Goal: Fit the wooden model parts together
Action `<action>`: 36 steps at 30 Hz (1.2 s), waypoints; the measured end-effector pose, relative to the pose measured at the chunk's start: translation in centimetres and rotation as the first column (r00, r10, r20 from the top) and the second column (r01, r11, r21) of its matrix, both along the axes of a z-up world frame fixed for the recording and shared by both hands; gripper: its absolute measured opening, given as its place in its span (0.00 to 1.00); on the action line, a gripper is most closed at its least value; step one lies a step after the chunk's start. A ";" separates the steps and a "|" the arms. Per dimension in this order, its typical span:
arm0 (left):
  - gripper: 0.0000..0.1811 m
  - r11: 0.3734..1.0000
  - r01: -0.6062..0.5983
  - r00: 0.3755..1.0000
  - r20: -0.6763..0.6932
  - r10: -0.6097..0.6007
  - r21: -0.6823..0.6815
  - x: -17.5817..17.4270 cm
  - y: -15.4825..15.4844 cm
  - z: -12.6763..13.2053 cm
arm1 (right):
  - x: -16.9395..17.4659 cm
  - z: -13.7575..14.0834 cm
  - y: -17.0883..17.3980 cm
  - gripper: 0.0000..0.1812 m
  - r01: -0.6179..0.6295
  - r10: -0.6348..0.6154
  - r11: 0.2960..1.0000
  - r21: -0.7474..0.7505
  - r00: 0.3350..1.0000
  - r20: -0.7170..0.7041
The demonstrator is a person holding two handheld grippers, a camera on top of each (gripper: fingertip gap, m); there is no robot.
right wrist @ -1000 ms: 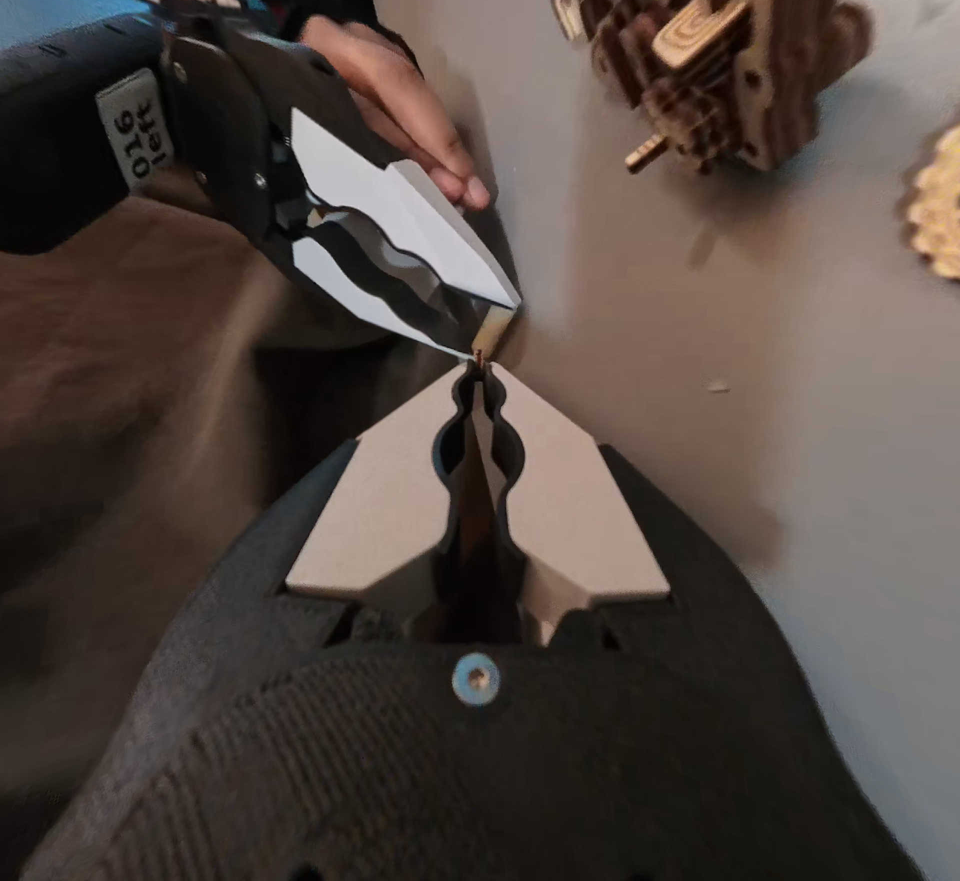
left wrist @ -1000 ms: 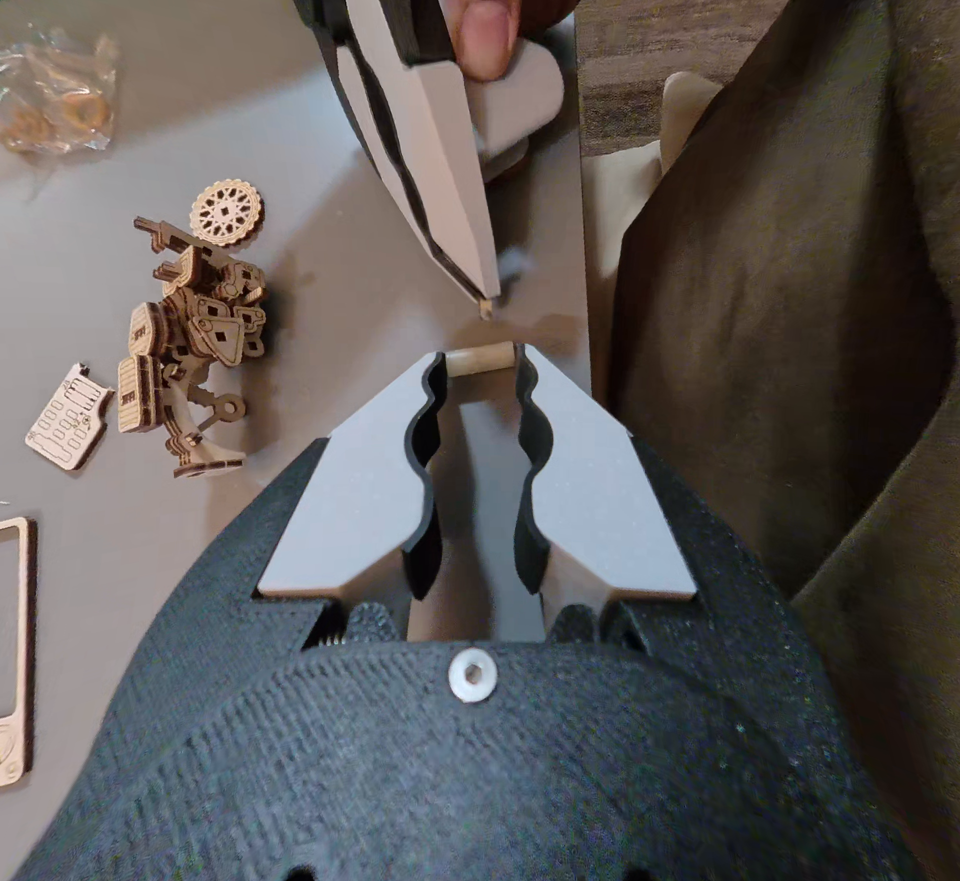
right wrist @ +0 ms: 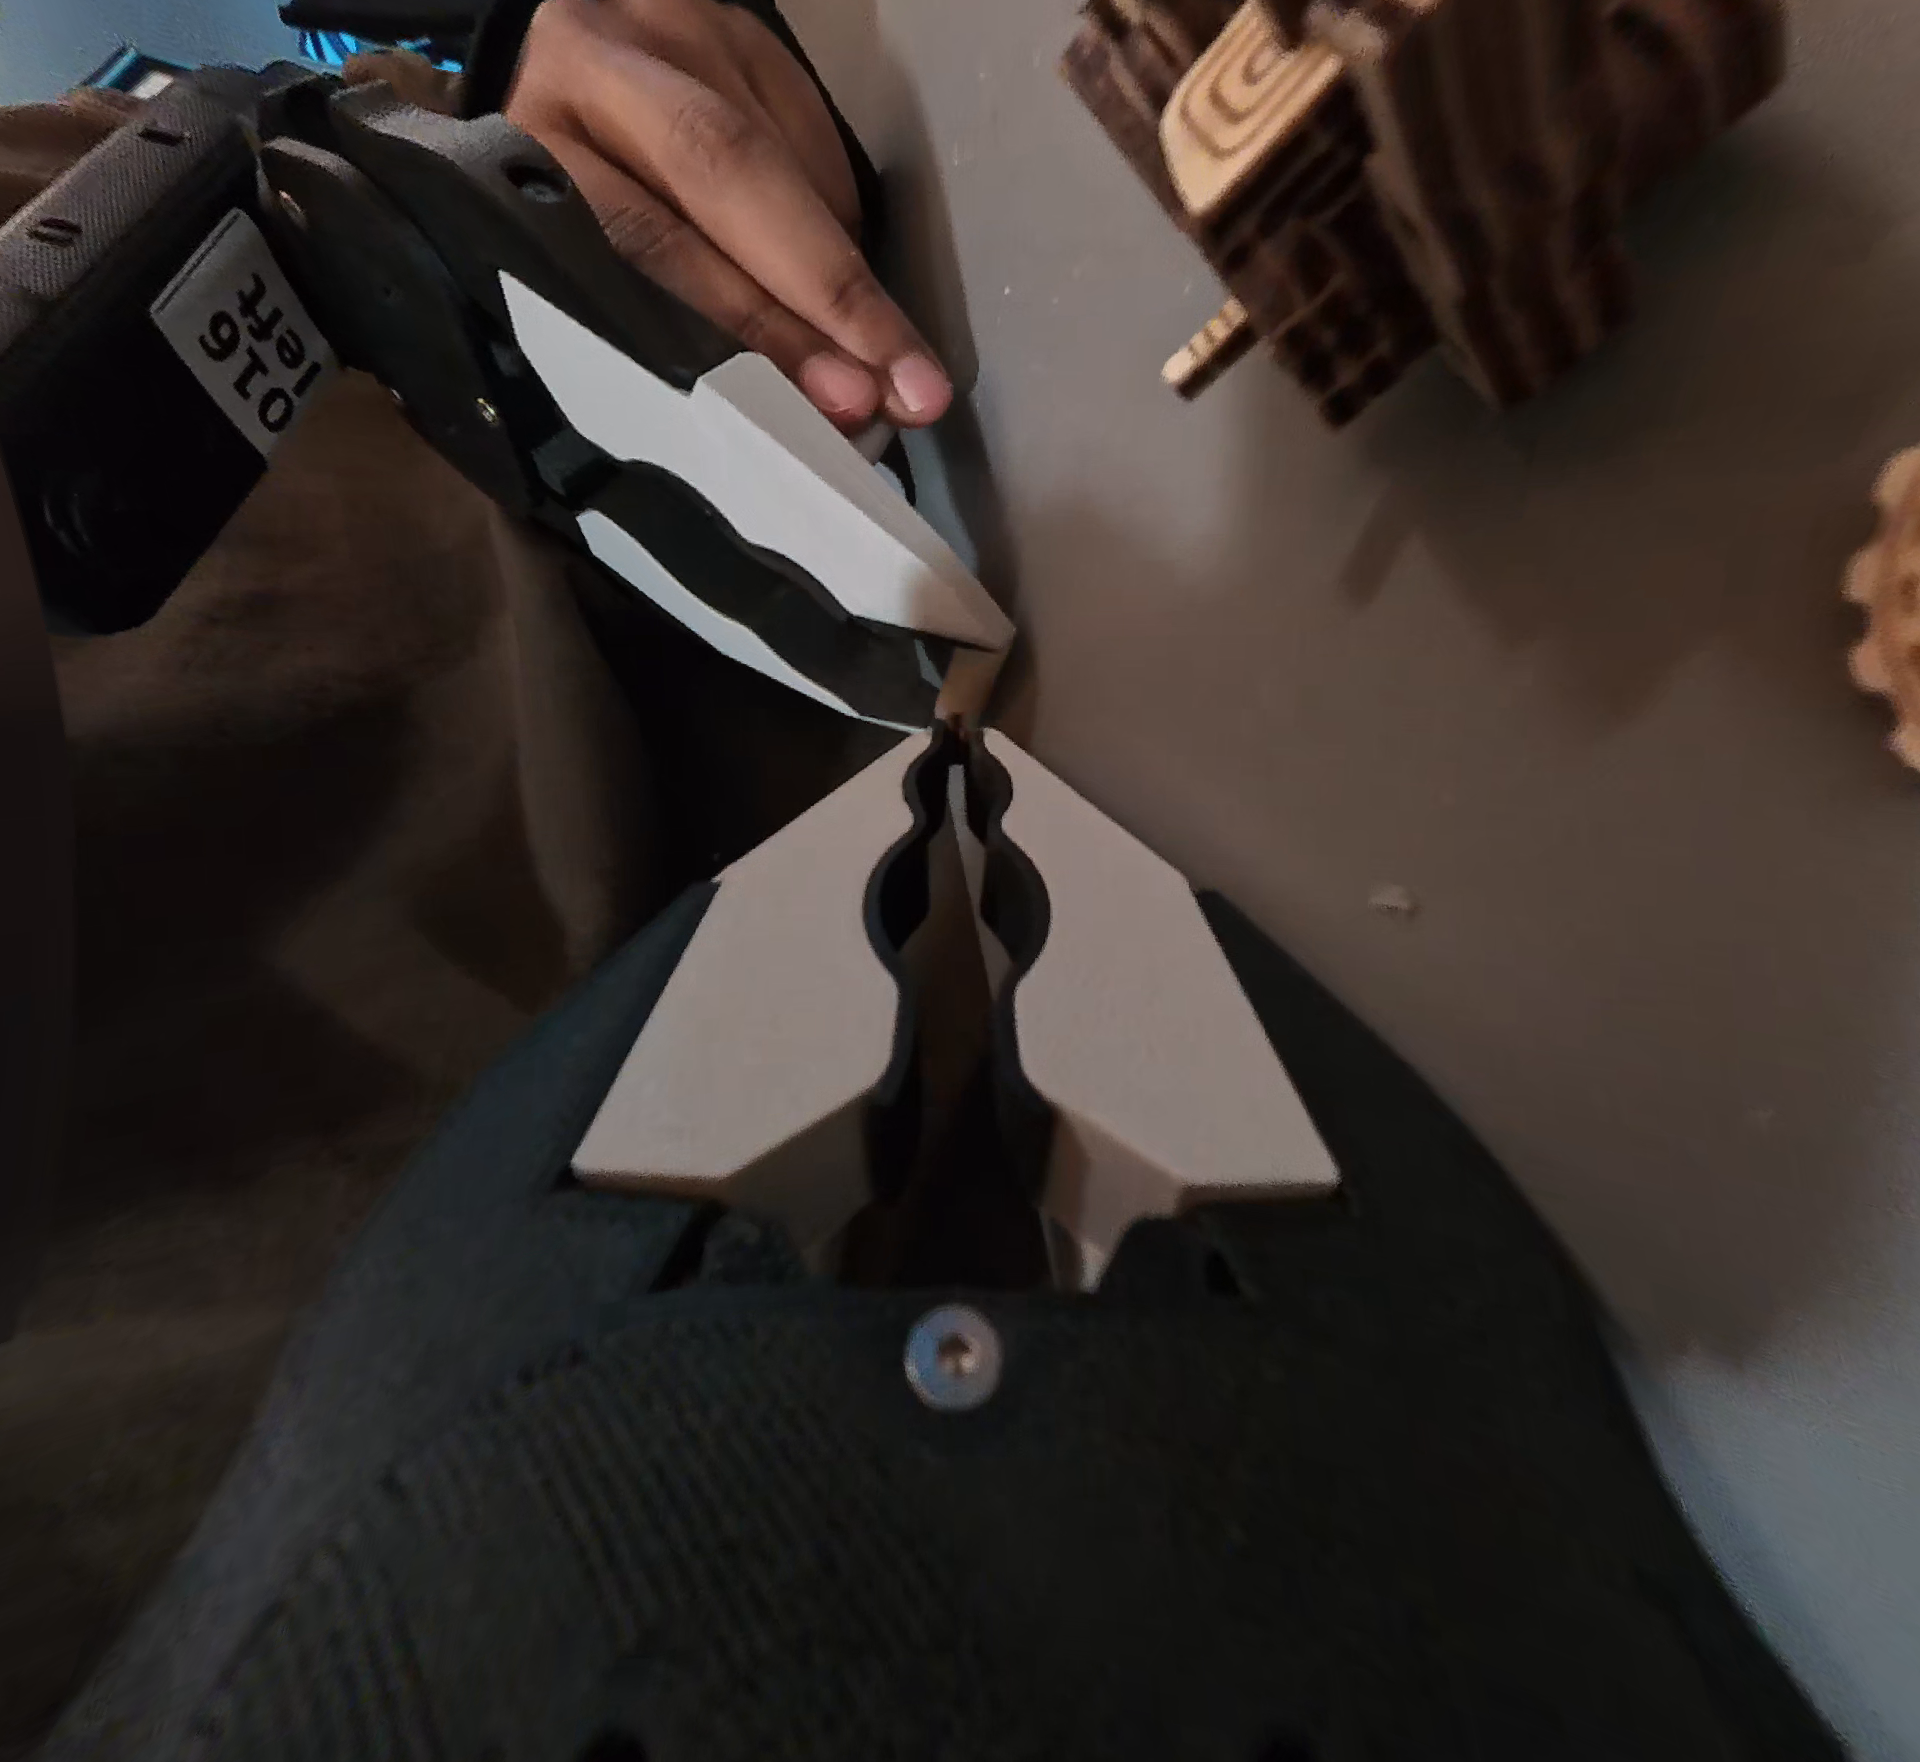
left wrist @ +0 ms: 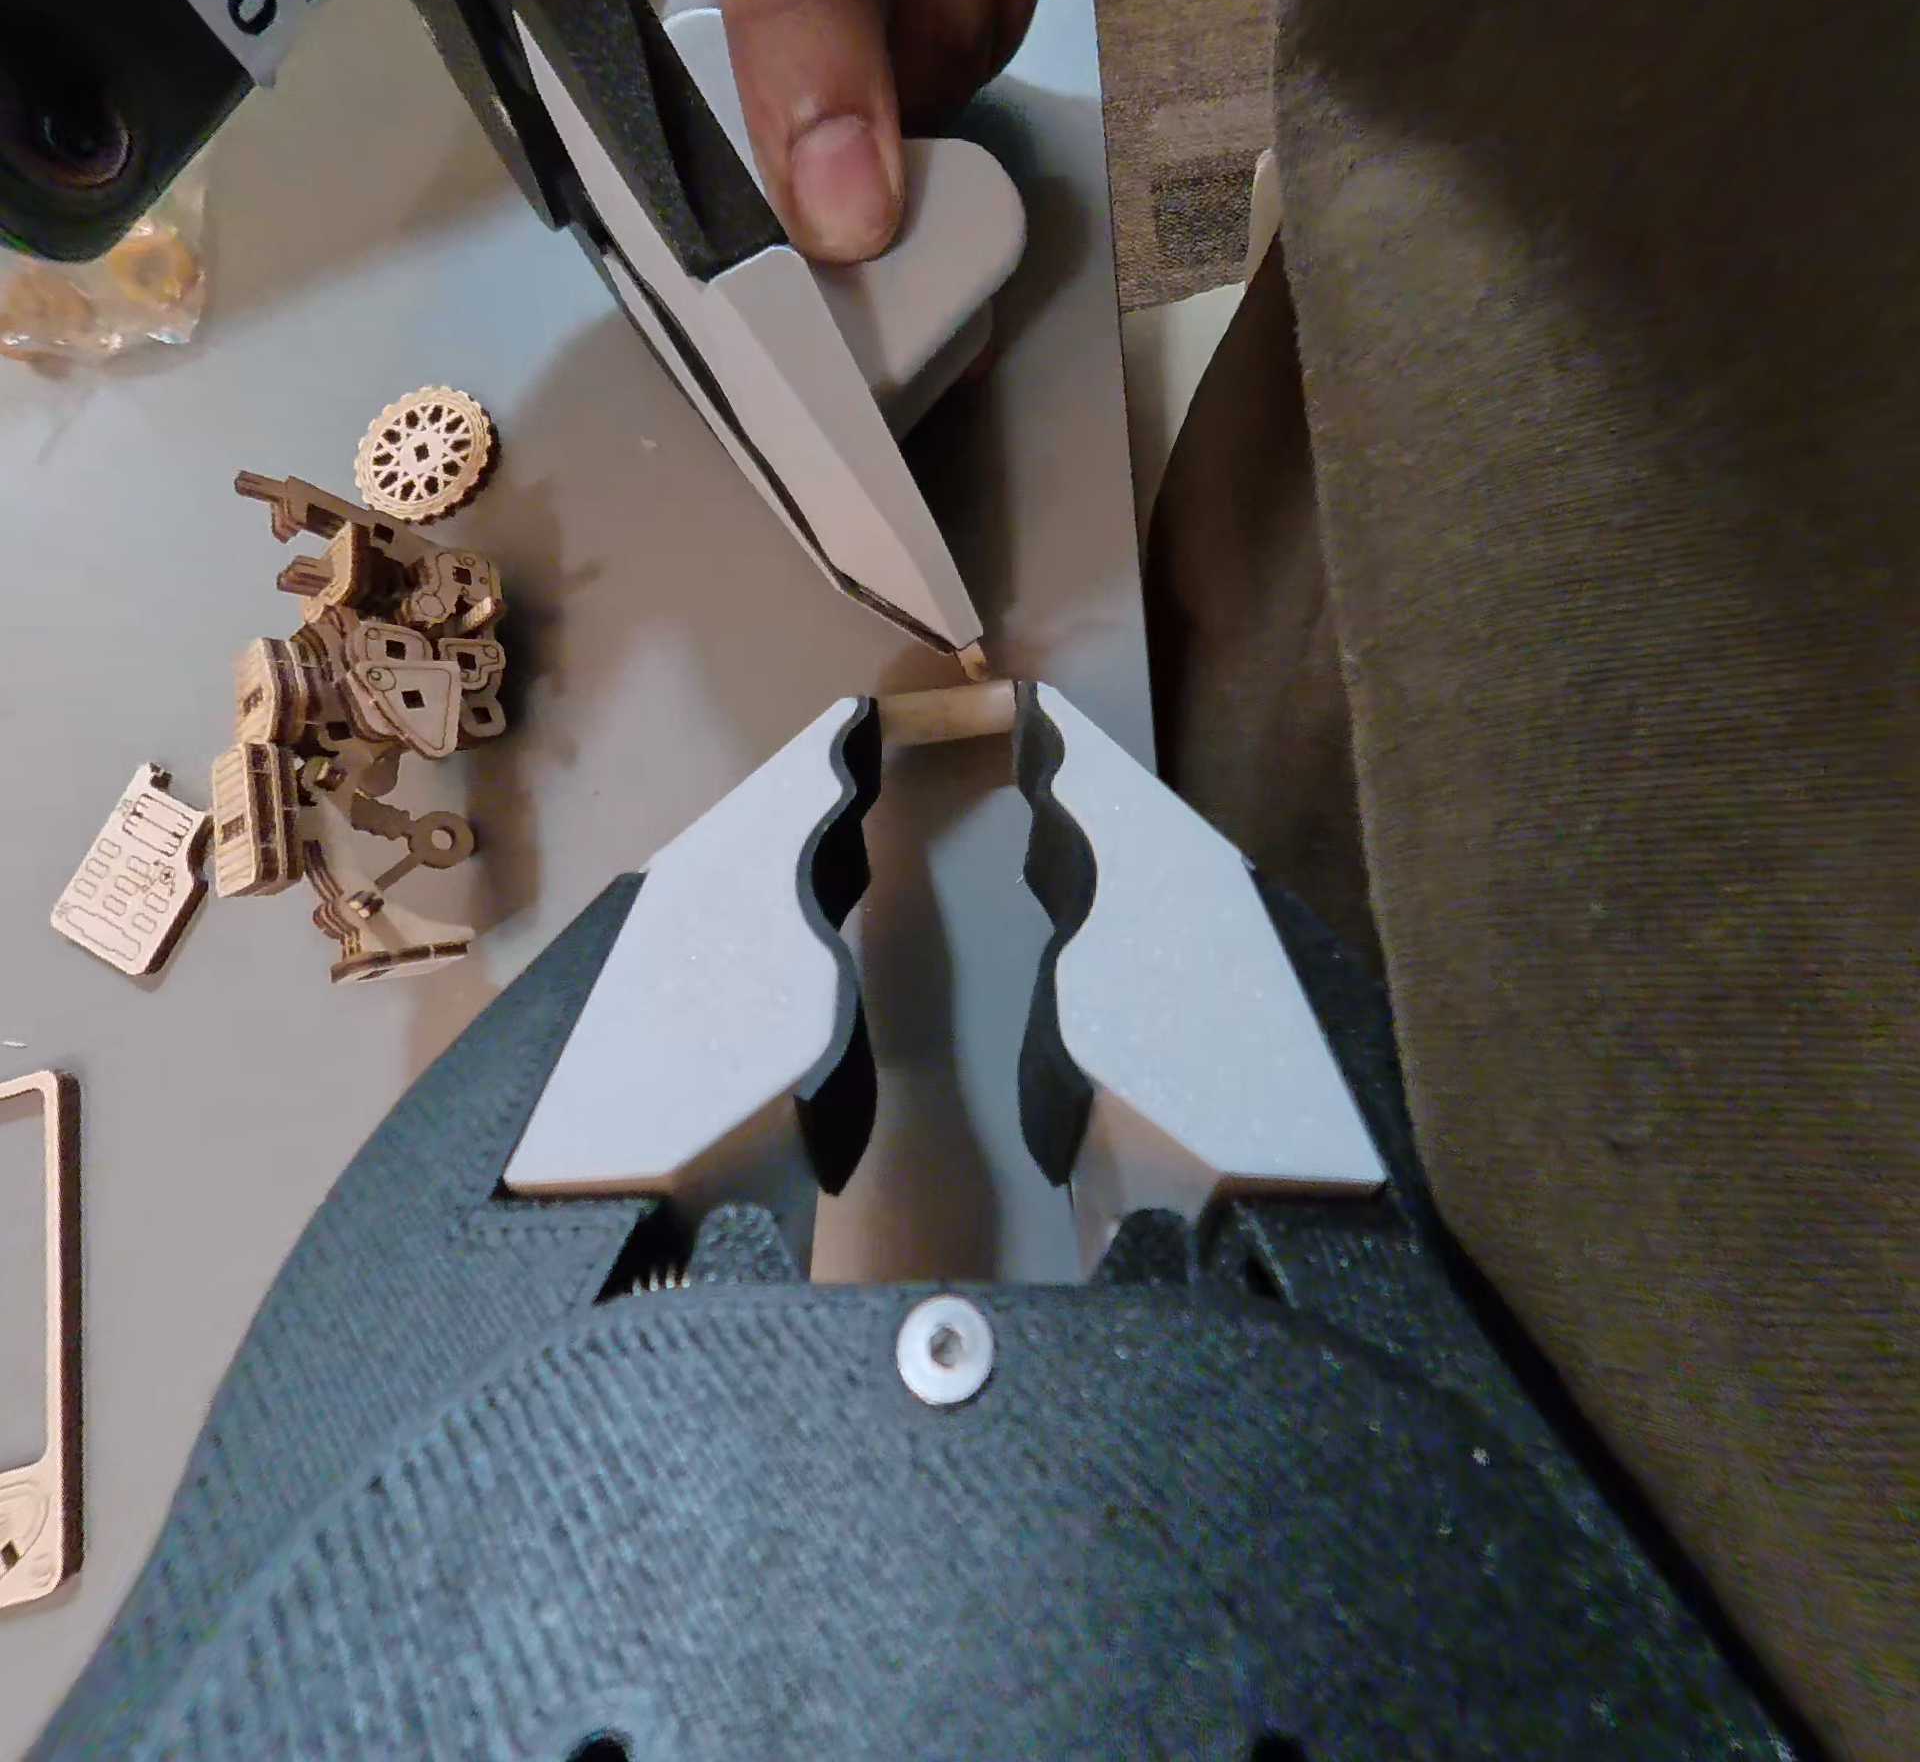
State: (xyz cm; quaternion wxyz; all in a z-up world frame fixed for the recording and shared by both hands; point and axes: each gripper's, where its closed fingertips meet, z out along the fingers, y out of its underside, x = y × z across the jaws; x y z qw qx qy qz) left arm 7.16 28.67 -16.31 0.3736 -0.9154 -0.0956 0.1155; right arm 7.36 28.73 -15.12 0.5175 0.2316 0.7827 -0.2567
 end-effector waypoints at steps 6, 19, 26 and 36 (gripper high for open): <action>0.17 1.000 0.000 1.000 0.020 0.000 0.003 0.0 0.0 -0.1 | -0.2 0.0 -0.1 0.01 0.055 -0.055 0.998 -0.004 0.998 -0.014; 0.17 1.000 -0.020 0.999 0.040 0.020 0.005 -0.3 -0.1 -0.1 | -1.1 0.2 -0.4 0.01 0.290 -0.292 0.956 -0.041 0.956 -0.035; 0.17 0.999 -0.046 0.998 0.052 0.046 0.008 -0.3 -0.1 -0.1 | -2.2 0.3 -0.6 0.01 0.454 -0.460 0.887 -0.081 0.881 -0.112; 0.17 0.991 -0.133 0.986 0.107 0.130 0.022 -0.5 -0.2 -0.1 | -2.2 0.2 -0.6 0.01 0.583 -0.586 0.810 -0.066 0.799 -0.132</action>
